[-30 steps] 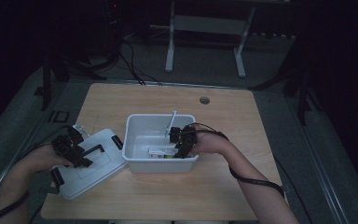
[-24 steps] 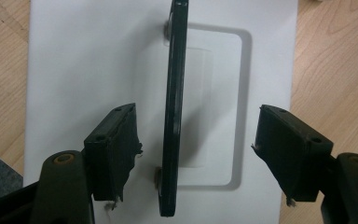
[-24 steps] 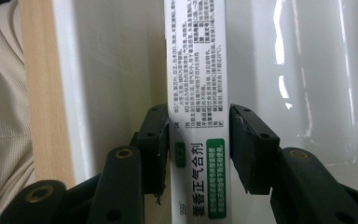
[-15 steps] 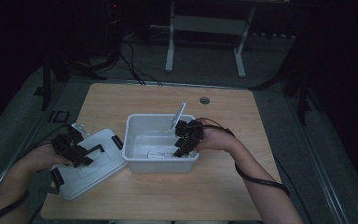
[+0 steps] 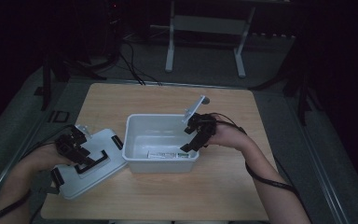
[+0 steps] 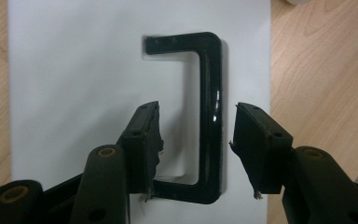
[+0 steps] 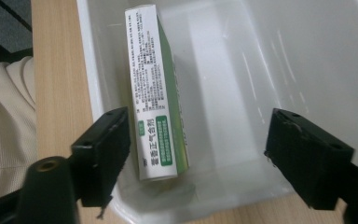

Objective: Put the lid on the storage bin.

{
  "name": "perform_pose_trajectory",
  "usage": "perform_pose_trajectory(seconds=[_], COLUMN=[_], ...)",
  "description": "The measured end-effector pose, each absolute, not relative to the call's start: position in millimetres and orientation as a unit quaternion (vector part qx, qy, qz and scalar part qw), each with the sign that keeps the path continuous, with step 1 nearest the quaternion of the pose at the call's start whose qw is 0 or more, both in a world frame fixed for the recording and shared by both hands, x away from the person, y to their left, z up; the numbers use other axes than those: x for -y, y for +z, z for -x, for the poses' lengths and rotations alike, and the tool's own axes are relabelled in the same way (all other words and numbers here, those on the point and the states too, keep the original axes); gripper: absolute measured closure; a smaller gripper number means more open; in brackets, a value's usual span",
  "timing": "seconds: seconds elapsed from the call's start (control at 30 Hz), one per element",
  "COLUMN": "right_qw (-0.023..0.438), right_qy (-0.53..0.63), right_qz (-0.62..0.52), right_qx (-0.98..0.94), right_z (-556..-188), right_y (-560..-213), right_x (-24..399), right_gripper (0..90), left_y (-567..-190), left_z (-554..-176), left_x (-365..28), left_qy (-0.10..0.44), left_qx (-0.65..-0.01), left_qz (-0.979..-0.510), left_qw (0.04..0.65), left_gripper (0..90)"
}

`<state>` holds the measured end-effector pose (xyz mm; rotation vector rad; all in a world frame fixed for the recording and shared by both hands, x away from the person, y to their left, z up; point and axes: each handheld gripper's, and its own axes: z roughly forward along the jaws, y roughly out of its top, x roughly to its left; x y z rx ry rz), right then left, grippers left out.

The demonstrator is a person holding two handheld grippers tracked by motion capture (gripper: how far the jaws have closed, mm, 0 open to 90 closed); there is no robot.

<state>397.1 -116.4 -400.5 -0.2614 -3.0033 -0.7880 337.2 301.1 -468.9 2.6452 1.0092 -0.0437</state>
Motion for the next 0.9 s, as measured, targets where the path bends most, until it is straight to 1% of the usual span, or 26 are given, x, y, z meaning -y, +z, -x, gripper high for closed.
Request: perform_pose_trajectory(seconds=[0.13, 0.17, 0.33, 0.43, 0.47, 0.5, 0.73, 0.9], right_qw=[0.006, 0.007, -0.006, -0.023, -0.024, -0.025, -0.028, -0.020], right_qy=[-0.268, -0.272, -0.278, -0.293, -0.297, -0.300, -0.307, -0.302], right_qz=[0.097, 0.103, 0.115, 0.137, 0.144, 0.151, 0.183, 0.198], right_qx=[0.959, 0.957, 0.953, 0.946, 0.944, 0.942, 0.933, 0.932], right_z=[-398, -399, -401, -404, -404, -405, -407, -406], right_y=[-398, -398, -397, -401, -403, -404, -418, -430], right_x=[128, 132, 148, 168, 173, 178, 209, 221], right_gripper=[15.6, 15.0, 15.1, 15.1, 15.1, 15.1, 15.1, 15.2], left_y=[-473, -474, -478, -481, -482, -482, -485, -489], left_z=[-336, -336, -336, -337, -337, -337, -338, -338], left_x=[-298, -297, -294, -293, -292, -291, -286, -282], left_qy=[-0.024, -0.022, -0.021, -0.021, -0.021, -0.020, -0.017, -0.010], left_qx=[-0.350, -0.349, -0.348, -0.348, -0.348, -0.349, -0.343, -0.342], left_qz=[-0.924, -0.926, -0.927, -0.928, -0.928, -0.928, -0.930, -0.932], left_qw=[0.149, 0.145, 0.137, 0.132, 0.132, 0.132, 0.134, 0.123], left_gripper=[48.1, 46.0, 45.8, 45.7, 44.0, 42.6, 42.5, 42.5])
